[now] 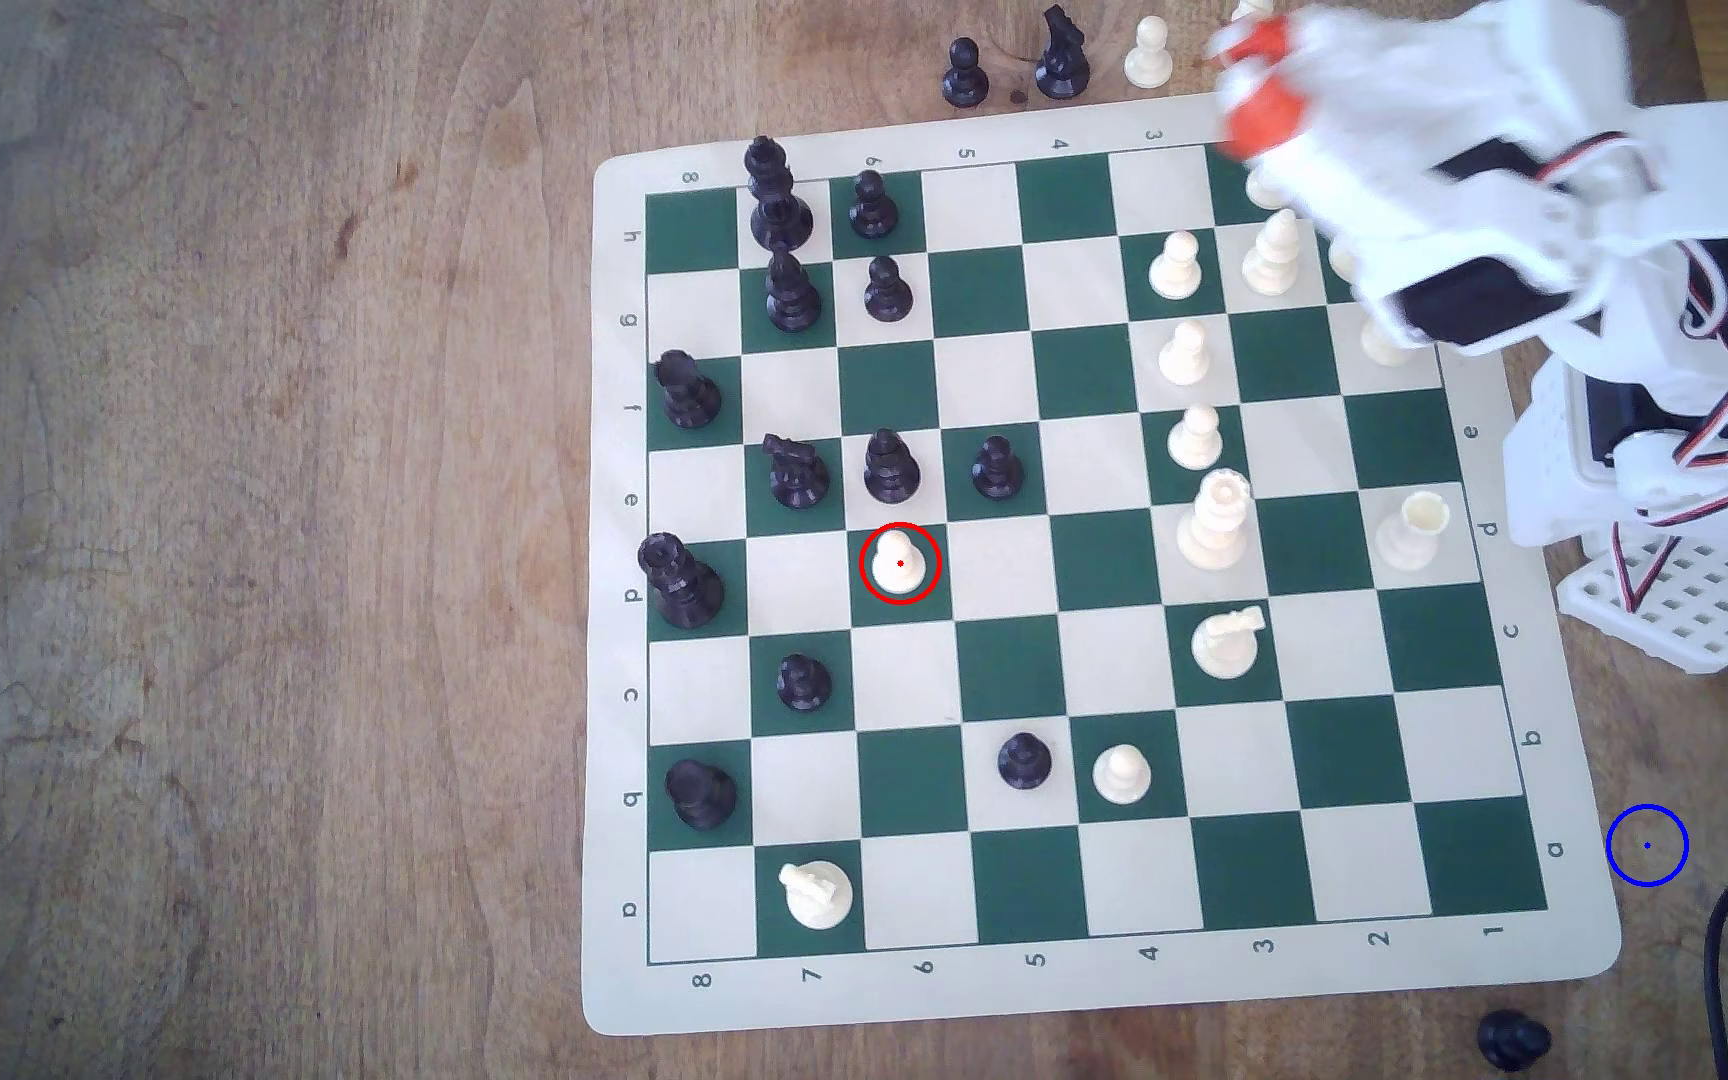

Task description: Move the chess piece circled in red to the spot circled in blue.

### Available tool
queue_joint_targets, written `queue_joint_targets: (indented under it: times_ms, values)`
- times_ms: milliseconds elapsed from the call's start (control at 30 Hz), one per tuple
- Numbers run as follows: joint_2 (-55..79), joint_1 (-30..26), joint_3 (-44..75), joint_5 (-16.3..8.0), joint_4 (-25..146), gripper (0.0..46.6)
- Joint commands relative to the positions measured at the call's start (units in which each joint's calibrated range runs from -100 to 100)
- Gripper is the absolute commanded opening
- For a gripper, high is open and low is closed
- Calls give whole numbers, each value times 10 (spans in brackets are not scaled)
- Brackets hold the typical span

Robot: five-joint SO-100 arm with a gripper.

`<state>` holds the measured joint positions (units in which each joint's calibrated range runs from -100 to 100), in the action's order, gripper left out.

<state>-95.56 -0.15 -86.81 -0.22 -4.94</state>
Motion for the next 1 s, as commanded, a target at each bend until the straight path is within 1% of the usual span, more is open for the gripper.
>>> queue_joint_targets:
  times_ms: [0,33,200,267,300,433,467,567,633,667,867,967]
  values:
    - [7,-3,78,1,157,49]
    - [32,-6,110,-1,237,56]
    - [83,-22,163,-1,376,78]
    - [109,-26,186,10,408,110]
    - [142,-28,216,13,441,146]
    - [214,-40,283,4,506,144]
    - [244,-47,310,-5,516,148]
    - [311,-46,363,-19,543,152]
    - [411,-36,427,-38,567,140]
    - [435,-34,442,-43,569,137]
    - [565,-40,509,-63,582,139]
    - [625,-51,545,-71,587,152]
